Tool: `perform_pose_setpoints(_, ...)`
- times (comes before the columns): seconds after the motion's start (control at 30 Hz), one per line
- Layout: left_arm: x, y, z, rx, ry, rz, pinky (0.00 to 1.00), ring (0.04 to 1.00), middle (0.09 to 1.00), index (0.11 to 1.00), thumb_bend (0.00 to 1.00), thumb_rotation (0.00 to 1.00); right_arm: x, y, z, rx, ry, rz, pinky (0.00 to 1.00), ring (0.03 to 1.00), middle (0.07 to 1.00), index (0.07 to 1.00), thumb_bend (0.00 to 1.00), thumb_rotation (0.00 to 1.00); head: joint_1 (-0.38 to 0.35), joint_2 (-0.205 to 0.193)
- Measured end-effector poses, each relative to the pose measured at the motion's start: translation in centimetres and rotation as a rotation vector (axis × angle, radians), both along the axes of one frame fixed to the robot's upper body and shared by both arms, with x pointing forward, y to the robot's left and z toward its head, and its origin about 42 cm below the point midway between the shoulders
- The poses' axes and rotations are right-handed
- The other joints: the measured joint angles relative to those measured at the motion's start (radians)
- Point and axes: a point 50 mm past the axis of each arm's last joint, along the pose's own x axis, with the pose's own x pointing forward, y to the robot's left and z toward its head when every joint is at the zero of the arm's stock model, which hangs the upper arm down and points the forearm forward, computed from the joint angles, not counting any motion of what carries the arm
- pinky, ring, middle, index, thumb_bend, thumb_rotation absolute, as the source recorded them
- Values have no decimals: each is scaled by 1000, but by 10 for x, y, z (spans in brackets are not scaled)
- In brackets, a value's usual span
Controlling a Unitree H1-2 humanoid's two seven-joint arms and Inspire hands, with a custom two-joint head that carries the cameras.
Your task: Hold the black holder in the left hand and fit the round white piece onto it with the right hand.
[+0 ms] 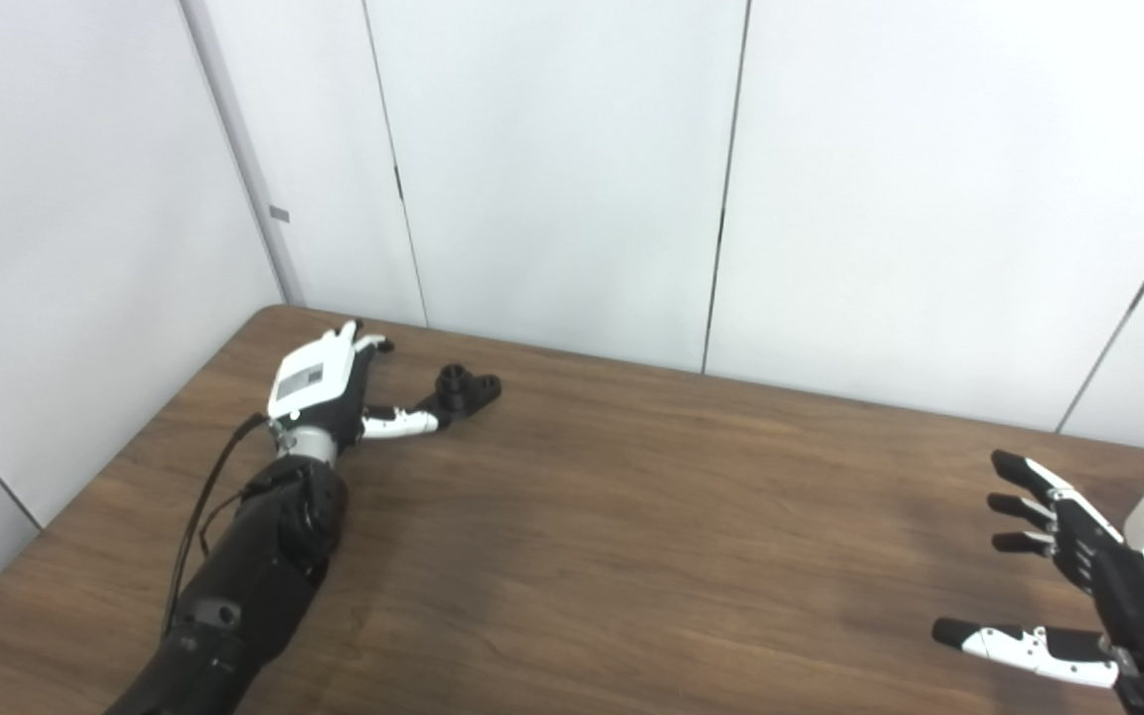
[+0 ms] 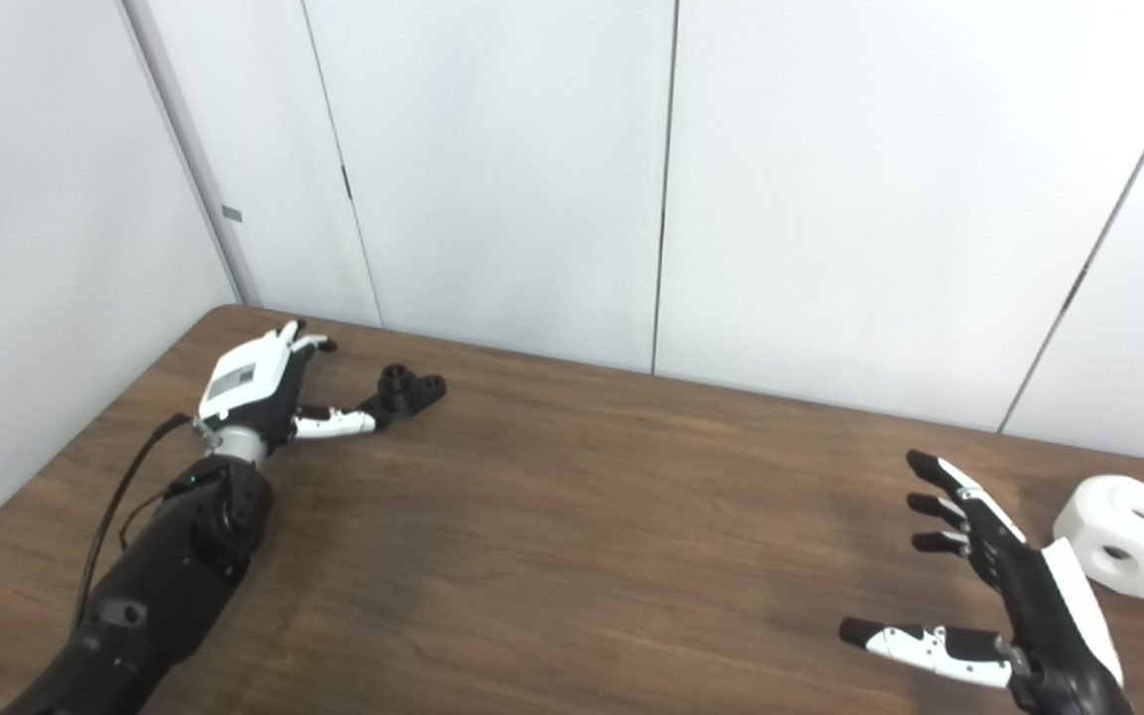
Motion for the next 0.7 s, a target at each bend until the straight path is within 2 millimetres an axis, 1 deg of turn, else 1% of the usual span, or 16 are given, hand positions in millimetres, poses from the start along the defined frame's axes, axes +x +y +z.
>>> perform_pose_setpoints(0.13,0,-3,-5,-1,17,-9,918,1000,1000,827,1000,522,0,0,0,0,9,-4,678,816,894,865,717,0,0,3)
perform_pose_setpoints(0.27,1,-5,-16,-38,31,-3,943,1000,1000,819,1000,498,-2,0,2,0,6,-3,680,817,899,868,712,0,-3,8)
perform_pose_setpoints(0.33,1,-6,-20,-47,26,-7,936,1000,1000,811,1000,493,-3,1,5,0,-4,-1,680,815,898,869,709,0,-5,9)
perform_pose_setpoints(0.47,5,-9,-24,-40,11,0,933,1000,1000,794,1000,455,-3,1,5,-1,-2,-2,689,821,900,872,688,0,-5,9)
perform_pose_setpoints(0.53,8,-14,-27,-46,-3,7,919,1000,1000,787,1000,437,-3,1,5,-1,-2,-2,683,820,900,873,681,0,-6,9)
perform_pose_setpoints(0.6,11,-19,-32,-53,-28,18,909,1000,1000,767,1000,394,-3,1,5,-1,-1,-3,685,824,899,872,679,0,-9,11)
perform_pose_setpoints(0.7,15,-25,-40,-66,-60,27,896,1000,1000,757,994,389,-3,1,4,-3,0,-4,682,816,896,870,678,0,-15,15)
